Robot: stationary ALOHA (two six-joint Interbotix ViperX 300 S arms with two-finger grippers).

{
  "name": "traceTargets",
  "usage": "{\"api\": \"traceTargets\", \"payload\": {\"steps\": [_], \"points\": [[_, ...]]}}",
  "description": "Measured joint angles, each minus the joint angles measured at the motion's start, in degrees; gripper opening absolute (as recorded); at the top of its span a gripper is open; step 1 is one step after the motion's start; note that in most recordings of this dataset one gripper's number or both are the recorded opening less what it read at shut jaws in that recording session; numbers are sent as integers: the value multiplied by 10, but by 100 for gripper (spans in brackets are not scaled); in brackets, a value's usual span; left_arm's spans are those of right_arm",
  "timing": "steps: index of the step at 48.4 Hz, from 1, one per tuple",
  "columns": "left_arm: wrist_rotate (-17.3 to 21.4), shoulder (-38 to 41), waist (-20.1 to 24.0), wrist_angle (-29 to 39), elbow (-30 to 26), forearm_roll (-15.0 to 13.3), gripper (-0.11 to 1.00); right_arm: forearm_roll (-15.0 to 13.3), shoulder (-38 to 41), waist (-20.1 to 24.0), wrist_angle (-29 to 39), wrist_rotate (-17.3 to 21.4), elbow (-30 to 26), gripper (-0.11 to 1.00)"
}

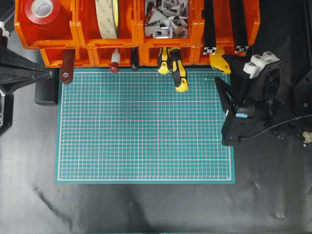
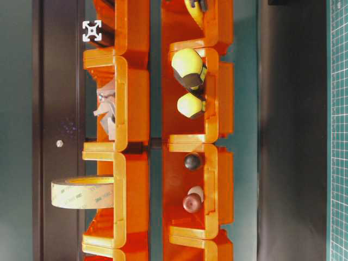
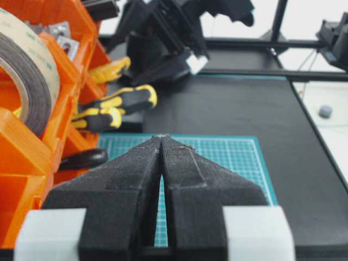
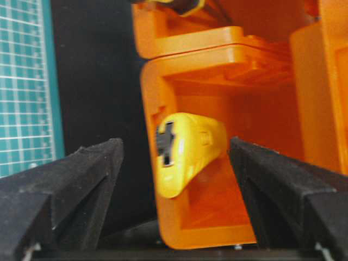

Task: Pick cutter from container rack with right arm.
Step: 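Lower the open right gripper around the yellow cutter handle and close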

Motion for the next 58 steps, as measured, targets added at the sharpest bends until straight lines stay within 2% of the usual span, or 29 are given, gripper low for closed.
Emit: {"api": "traceTargets", "payload": {"steps": [32,37,46,58], "points": [[0,-5,-1,9,0,0,0,-6,0,-35,-22,0,1,69],[0,-5,-1,8,0,1,0,-7,0,-39,-28,0,0,61],[-1,-5,-1,9,0,1,0,-4,0,-39,-41,1,0,29],[-10,-5,-1,9,0,0,0,4,-1,-41,-58,1,0,29]]}}
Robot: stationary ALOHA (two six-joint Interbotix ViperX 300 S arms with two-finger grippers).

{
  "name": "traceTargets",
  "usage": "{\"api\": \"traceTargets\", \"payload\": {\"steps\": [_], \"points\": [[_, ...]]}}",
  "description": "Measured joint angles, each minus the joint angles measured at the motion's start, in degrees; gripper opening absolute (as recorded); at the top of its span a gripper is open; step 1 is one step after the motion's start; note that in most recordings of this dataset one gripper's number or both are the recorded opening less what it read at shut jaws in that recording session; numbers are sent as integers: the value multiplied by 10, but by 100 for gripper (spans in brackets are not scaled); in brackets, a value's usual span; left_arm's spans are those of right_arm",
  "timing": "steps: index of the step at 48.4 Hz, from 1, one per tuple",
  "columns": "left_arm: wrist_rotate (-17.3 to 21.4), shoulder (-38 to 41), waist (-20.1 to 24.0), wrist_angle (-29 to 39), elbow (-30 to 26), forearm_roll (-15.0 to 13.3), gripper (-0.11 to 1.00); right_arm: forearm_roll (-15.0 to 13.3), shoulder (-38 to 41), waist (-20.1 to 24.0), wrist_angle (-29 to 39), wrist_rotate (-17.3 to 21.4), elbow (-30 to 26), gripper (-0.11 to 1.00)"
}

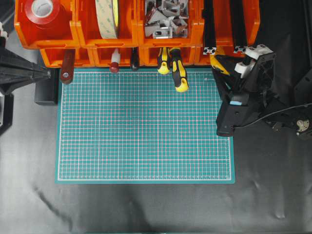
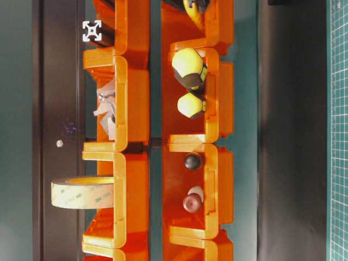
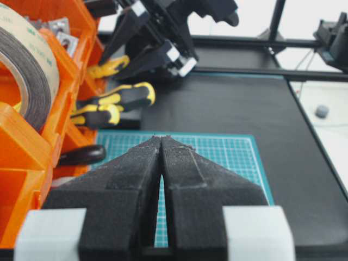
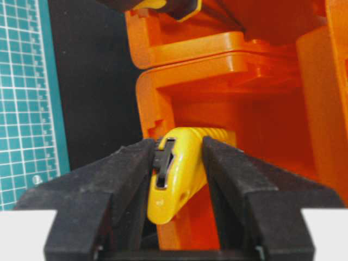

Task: Pick cutter from container rack with right arm.
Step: 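Pull the yellow cutter out of the rack with the right gripper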

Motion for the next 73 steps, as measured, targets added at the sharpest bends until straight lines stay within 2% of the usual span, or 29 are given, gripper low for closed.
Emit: {"api": "traceTargets", "payload": {"steps": [19,34,39,50,61,73], "points": [[0,-7,0,-1,0,1,0,24,-2,24,22,-7,-17,29],[0,-10,0,0,1,1,0,39,-2,96,88,-14,-47,29],[-1,-10,0,0,0,0,0,41,-1,120,107,-39,-69,29],[-6,-20,0,0,0,0,0,49,7,159,155,-121,-132,28],[-13,-23,0,-1,0,1,0,49,6,195,201,-174,-192,28],[-16,-23,0,0,0,0,0,50,11,247,248,-246,-280,28]]}}
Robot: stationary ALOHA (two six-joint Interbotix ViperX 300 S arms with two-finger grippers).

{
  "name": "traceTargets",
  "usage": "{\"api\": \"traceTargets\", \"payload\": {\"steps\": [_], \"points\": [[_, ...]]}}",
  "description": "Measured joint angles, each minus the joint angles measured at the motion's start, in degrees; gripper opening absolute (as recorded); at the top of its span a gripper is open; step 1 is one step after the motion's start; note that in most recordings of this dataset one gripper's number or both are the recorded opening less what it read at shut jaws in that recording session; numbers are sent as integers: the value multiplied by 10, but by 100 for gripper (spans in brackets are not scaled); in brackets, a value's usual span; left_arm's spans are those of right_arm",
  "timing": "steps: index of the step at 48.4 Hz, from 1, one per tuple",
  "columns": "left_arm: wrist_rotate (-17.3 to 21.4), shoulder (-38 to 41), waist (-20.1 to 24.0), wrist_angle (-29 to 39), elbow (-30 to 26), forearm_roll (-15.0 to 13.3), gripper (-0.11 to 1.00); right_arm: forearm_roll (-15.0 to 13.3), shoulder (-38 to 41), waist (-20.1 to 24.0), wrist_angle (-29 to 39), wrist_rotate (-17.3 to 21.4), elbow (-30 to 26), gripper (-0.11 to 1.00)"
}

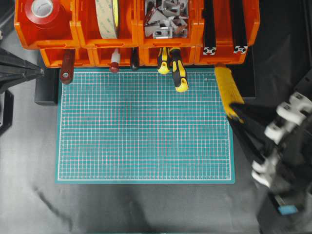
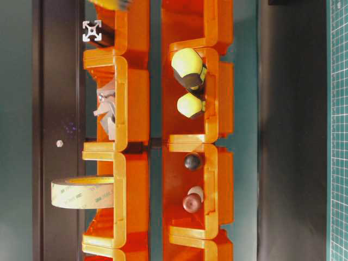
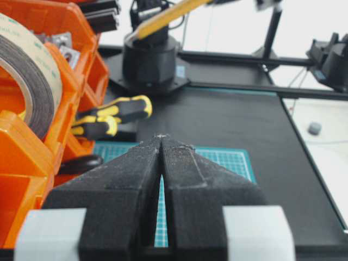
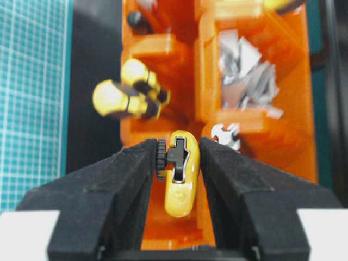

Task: Pick cutter from container rack with right arm.
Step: 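Pull the yellow cutter out of the rack with the right gripper, then carry the held cutter over the green mat with the right gripper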

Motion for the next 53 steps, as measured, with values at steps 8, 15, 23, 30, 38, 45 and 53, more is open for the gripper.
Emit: {"api": "traceTargets", "payload": {"steps": [8,15,23,30,38,45,53], "points": [[-18,0,0,0,0,0,0,0,36,28,0,-36,-70,28],[-30,-4,-2,0,0,0,0,1,83,34,-40,-48,-114,28],[-30,-13,-8,5,-4,0,0,1,122,32,-101,-47,-125,28],[-30,-25,-9,13,-7,0,0,0,134,15,-165,-47,-99,28],[-31,-30,-9,16,-9,1,0,1,144,-27,-254,-44,-48,28],[-30,-30,-11,16,-9,1,0,1,158,-66,-324,-42,-9,28],[-31,-30,-11,15,-9,1,0,1,178,-106,-401,-41,24,28]]}}
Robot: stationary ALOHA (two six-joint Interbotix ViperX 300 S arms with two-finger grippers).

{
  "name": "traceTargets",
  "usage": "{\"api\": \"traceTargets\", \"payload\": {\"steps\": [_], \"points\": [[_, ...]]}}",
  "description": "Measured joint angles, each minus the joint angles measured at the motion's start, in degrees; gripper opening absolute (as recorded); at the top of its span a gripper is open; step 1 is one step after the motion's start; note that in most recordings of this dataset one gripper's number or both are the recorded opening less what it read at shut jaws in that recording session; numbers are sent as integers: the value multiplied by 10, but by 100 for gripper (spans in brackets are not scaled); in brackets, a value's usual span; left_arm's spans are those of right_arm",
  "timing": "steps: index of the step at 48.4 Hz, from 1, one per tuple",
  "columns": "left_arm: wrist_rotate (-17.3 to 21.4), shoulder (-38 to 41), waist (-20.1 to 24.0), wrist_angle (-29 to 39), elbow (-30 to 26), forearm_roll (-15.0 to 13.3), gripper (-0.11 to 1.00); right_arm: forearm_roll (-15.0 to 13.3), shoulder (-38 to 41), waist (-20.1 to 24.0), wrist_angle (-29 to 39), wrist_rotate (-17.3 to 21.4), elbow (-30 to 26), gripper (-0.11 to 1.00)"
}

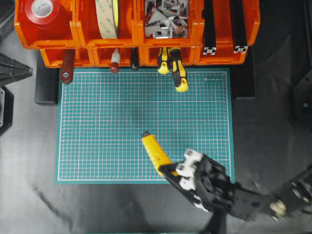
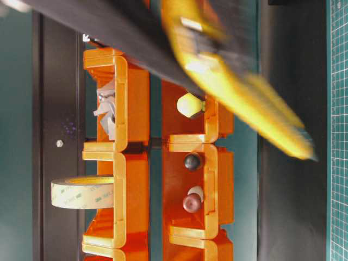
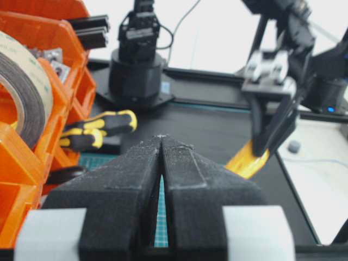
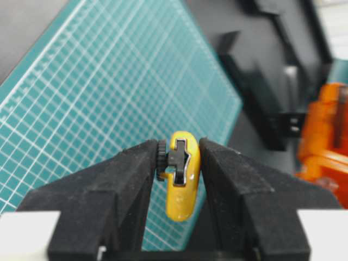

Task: Pick cutter from container rack with right arm.
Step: 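Carry the held cutter over the green mat with the right gripper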

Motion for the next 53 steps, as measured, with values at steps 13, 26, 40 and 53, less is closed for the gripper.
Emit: {"api": "traceTargets", "payload": {"steps": [13,26,40,53], "points": [[0,0,-1,0,0,0,0,-1,38,-57,-93,1,22,28],[-4,1,0,1,0,-1,0,-1,69,-97,-150,3,32,28],[-5,4,-1,1,0,0,0,-4,95,-127,-192,13,33,28],[-5,6,-1,1,0,0,0,-3,109,-169,-206,18,36,28]]}}
